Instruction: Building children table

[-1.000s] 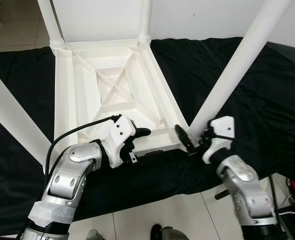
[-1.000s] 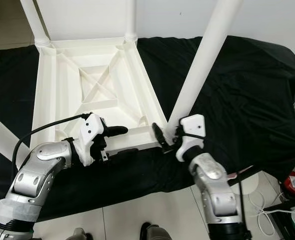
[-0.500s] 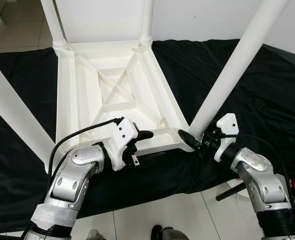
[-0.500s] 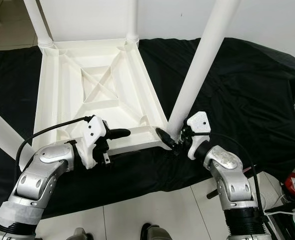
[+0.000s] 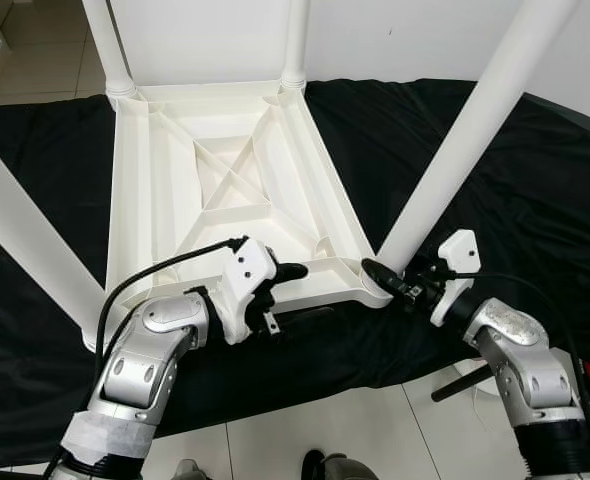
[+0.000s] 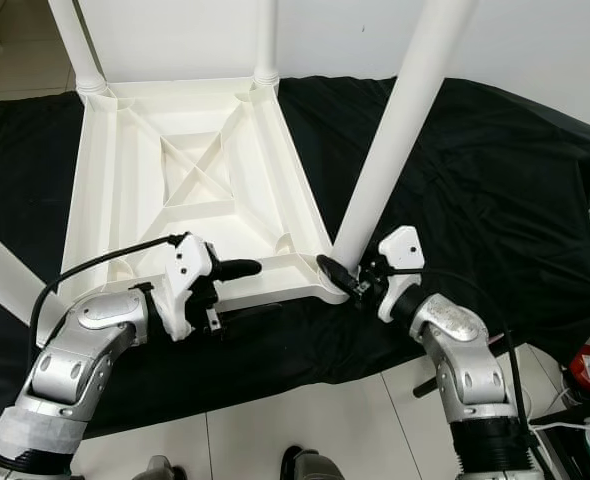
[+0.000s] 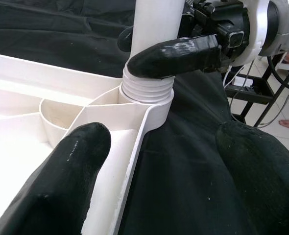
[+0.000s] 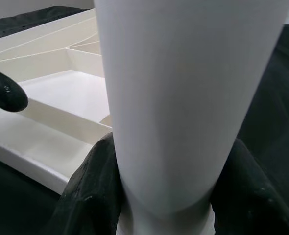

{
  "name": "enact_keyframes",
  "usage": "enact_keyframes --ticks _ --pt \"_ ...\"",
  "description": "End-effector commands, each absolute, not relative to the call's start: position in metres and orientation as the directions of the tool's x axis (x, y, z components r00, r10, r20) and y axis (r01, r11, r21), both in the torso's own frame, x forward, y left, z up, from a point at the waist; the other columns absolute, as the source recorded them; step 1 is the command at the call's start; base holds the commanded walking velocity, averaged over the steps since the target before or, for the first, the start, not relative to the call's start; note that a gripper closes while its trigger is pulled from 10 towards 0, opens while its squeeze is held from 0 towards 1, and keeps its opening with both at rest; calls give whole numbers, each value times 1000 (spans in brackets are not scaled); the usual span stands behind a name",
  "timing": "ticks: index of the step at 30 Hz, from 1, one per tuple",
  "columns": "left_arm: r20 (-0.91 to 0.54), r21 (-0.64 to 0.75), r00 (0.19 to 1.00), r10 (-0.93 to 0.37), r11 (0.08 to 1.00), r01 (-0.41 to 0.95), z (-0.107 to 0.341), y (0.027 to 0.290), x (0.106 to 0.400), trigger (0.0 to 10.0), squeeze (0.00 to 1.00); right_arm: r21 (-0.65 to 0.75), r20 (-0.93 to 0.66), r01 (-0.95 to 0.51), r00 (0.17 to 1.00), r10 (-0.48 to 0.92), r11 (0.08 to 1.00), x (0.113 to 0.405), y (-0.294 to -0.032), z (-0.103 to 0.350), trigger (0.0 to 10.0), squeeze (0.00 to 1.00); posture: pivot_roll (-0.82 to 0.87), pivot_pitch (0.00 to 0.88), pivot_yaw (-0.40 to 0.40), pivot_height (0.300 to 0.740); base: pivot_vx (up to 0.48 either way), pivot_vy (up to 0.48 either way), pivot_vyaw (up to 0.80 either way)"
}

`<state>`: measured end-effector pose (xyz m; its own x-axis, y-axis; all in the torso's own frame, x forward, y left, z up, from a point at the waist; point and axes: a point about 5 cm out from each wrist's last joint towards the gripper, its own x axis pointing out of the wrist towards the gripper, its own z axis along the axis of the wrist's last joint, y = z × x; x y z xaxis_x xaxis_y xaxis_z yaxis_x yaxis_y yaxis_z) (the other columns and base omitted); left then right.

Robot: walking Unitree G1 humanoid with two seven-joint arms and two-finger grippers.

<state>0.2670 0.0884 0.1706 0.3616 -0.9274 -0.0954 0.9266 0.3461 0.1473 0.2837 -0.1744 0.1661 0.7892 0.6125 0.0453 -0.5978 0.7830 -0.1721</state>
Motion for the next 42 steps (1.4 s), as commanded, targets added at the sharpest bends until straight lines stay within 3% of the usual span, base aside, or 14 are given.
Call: enact_keyframes --ticks 1,6,11,16,19,27,28,29,30,34,38,40,41,42 --pt "-82 149 457 -886 443 884 170 89 271 10000 0 -138 1 -536 841 541 833 282 -170 154 10000 0 20 134 -46 740 0 0 0" --pt "-81 151 461 -884 447 882 170 89 272 10000 0 -121 16 -466 882 471 877 280 -162 152 10000 0 17 132 -43 740 0 0 0" --pt "-78 169 491 -868 474 864 170 91 276 10000 0 -43 25 -274 961 275 961 280 -151 149 10000 0 15 125 -42 740 0 0 0" --pt "-77 177 500 -863 482 858 171 91 279 10000 0 -22 28 -193 981 194 981 280 -145 149 10000 0 19 117 -44 740 0 0 0" --pt "-76 185 516 -853 497 848 171 91 282 10000 0 3 47 -102 994 101 995 279 -128 153 10000 0 22 113 -45 740 0 0 0" --pt "-75 193 519 -851 499 845 171 91 282 10000 0 24 65 -161 985 160 987 275 -115 156 10000 0 27 102 -47 740 0 0 0" --pt "-75 195 520 -851 499 845 171 91 282 10000 0 23 63 -171 984 169 985 276 -122 156 10000 490 27 96 -52 740 0 0 0" --pt "-75 195 520 -851 499 845 171 91 282 10000 0 23 63 -171 984 169 985 276 -122 156 10000 490 27 96 -52 740 0 0 0" --pt "-75 195 520 -851 499 844 171 91 282 10000 0 36 68 -187 980 184 982 276 -128 156 10000 1000 27 96 -52 740 0 0 0" --pt "-71 197 526 -848 505 841 170 90 282 10000 0 43 95 -248 965 244 968 275 -136 160 10000 1000 27 95 -53 740 0 0 0" --pt "-75 196 525 -848 504 841 170 90 281 10000 0 -55 117 -393 911 396 918 269 -154 167 10000 1000 23 99 -49 740 0 0 0" --pt "-75 196 525 -848 504 841 170 90 281 10000 0 -55 117 -393 911 396 918 269 -154 167 10000 1000 23 99 -49 740 0 0 0" --pt "-77 196 524 -849 502 842 169 90 281 10000 0 -83 102 -453 882 459 888 268 -164 169 10000 0 20 102 -47 740 0 0 0" --pt "-77 196 523 -849 501 843 169 90 281 10000 0 -89 96 -468 875 475 879 268 -167 169 10000 0 20 104 -46 740 0 0 0"
